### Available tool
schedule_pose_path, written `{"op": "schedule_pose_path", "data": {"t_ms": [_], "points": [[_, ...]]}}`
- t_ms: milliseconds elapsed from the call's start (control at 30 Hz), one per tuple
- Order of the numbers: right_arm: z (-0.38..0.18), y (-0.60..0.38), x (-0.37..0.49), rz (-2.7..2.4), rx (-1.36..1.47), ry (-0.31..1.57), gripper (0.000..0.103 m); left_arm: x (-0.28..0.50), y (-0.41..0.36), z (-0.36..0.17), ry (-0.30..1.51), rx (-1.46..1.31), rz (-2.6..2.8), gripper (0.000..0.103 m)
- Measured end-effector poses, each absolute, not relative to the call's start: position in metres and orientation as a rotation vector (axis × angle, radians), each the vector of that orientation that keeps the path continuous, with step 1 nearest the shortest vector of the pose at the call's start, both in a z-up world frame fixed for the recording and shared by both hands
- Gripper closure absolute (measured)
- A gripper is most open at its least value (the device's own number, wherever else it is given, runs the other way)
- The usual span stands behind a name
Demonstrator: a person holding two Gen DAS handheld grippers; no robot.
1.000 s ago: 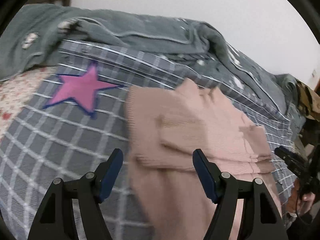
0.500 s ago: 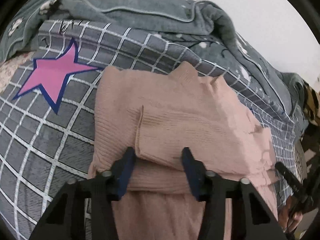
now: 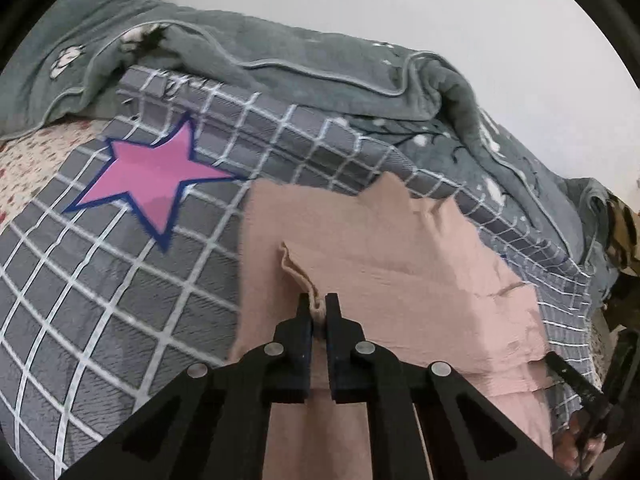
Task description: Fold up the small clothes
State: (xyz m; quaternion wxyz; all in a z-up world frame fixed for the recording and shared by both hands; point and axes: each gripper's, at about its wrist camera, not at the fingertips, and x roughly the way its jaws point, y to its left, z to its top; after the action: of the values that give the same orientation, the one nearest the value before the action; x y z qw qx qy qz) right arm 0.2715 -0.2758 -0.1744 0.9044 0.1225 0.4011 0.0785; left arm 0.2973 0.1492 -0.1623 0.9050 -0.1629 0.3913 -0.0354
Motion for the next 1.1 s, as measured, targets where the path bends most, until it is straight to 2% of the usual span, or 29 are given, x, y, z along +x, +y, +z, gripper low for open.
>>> {"op": "schedule_pose_path", "data": {"t_ms": [300,400,467,633,867,1100], "points": [[-0.155,-0.262,0.277,0.140,0.169,0.761,0.059,0.299,0.148,-0.183,0.841,-0.306,-0.062,0.093],[-0.168,-0.253,0.290,0.095,0.125,0.815,0.059,0.300,0.143,-0.183,0.839,-0.272,-0.074,0.088],[-0.183,-0.249,0.299,0.058,0.096,0.880,0.059,0.300,0.141,-0.184,0.834,-0.269,-0.091,0.079],[-0.185,-0.250,0.296,0.010,0.082,0.877,0.052,0.298,0.134,-0.184,0.821,-0.236,-0.092,0.075],[-0.186,-0.247,0.293,-0.001,0.065,0.863,0.052,0.296,0.135,-0.192,0.791,-0.265,-0.086,0.074],[-0.186,-0.244,0.295,0.025,0.060,0.851,0.055,0.295,0.120,-0.193,0.788,-0.176,-0.020,0.074]]}}
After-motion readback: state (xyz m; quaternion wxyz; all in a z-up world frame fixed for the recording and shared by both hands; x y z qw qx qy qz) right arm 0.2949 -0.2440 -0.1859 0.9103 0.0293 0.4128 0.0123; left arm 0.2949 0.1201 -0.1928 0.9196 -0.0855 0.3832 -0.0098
